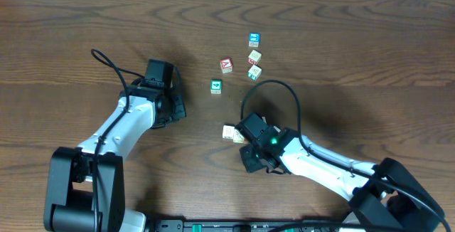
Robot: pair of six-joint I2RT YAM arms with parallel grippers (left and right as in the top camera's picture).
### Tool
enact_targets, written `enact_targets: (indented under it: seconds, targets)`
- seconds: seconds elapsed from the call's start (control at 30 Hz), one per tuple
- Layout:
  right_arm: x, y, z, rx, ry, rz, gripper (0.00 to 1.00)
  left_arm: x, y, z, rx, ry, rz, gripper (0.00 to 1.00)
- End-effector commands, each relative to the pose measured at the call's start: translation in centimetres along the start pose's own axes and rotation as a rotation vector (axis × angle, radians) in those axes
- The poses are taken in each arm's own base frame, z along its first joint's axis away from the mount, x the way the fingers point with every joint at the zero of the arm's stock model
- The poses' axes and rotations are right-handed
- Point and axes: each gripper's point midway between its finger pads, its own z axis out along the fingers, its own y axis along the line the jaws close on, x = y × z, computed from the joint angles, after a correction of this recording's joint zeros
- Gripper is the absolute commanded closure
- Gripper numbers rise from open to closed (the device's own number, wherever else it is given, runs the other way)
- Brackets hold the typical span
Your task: Lift 5 blocks
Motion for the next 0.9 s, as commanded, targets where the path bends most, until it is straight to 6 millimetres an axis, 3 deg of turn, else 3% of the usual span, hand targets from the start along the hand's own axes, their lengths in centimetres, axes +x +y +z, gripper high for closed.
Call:
enact_targets:
  seconds: [0.0, 0.1, 0.37, 0.87]
  targets:
    - [1.1, -1.7, -0.5, 0.091, 0.006, 0.072, 0.99, -0.5, -0.1, -0.6, 0.006, -0.019, -0.012, 0.92]
    - [0.7, -3.7, -2.0, 0.19, -0.047, 0.129, 0.99, -0.5, -0.1, -0.6, 0.006, -0.019, -0.012, 0.93]
    - [-2.4, -2.7, -2.3, 0.129, -0.161, 0.058, 0.99, -0.5, -0.1, -0.6, 0.005, -0.016, -0.012, 0.93]
    - [-6.4, -5.9, -2.9, 0.105, -0.261, 0.123, 0.99, -0.3, 0.0, -0.6, 0.002, -0.009, -0.012, 0.93]
